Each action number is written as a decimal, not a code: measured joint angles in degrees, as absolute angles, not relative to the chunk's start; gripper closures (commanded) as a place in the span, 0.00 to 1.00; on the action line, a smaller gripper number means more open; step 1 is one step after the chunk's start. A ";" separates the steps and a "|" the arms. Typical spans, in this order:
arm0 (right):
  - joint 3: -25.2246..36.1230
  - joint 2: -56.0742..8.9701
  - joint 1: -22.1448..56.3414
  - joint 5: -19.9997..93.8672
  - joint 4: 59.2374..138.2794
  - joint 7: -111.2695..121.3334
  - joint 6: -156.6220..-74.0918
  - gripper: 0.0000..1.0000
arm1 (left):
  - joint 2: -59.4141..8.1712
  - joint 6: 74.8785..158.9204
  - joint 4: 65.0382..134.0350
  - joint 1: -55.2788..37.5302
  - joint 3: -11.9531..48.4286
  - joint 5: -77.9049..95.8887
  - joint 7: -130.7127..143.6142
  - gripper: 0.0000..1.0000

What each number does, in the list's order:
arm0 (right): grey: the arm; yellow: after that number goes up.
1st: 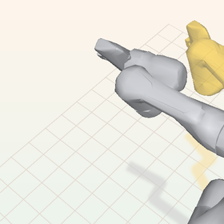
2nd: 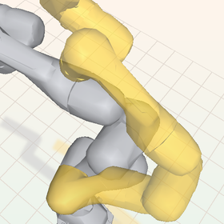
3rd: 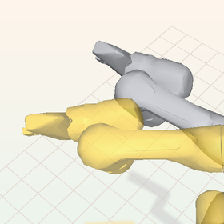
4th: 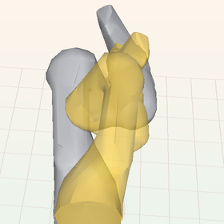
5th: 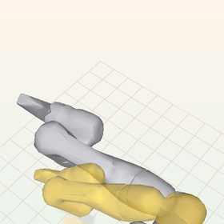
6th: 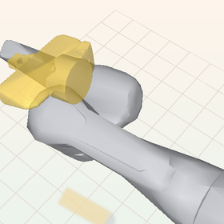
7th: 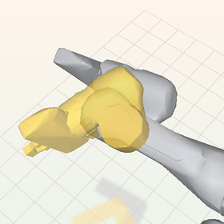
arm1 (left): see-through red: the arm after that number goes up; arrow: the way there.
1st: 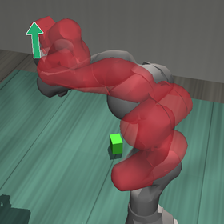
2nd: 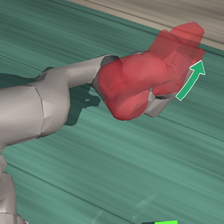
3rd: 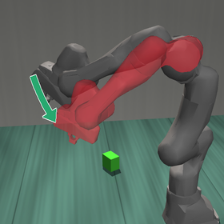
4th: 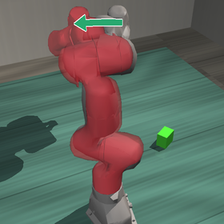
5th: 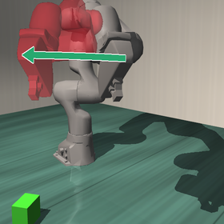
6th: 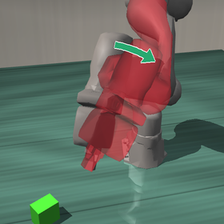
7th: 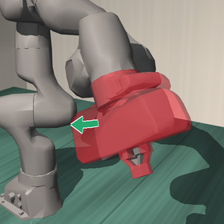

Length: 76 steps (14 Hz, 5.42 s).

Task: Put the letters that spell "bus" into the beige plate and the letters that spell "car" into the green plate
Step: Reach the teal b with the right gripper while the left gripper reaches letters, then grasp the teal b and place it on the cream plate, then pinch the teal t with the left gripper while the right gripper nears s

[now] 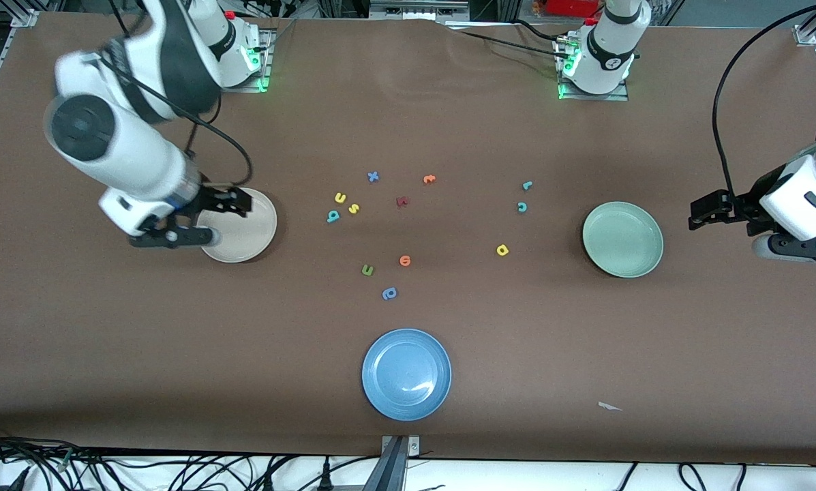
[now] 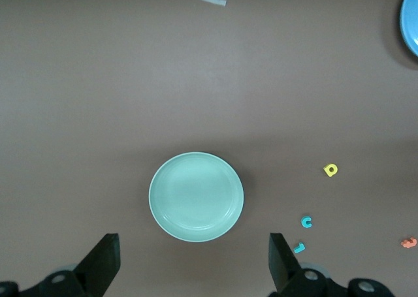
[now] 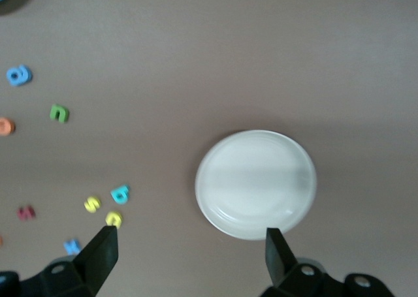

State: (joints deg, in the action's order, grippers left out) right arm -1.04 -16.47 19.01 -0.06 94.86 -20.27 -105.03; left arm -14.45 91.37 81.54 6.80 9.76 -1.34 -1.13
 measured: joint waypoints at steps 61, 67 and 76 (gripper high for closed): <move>16.37 -19.95 35.08 -0.02 128.12 -43.94 -140.33 0.01 | -17.93 143.28 141.90 1.67 27.92 6.59 23.11 0.86; 5.12 -20.05 36.79 2.15 122.95 -66.16 -140.65 0.36 | -17.93 143.55 141.84 1.63 27.92 6.59 23.20 0.96; 0.24 -26.18 42.21 4.63 119.86 -93.90 -145.90 0.39 | -17.88 143.57 141.41 1.62 27.88 6.59 23.31 0.69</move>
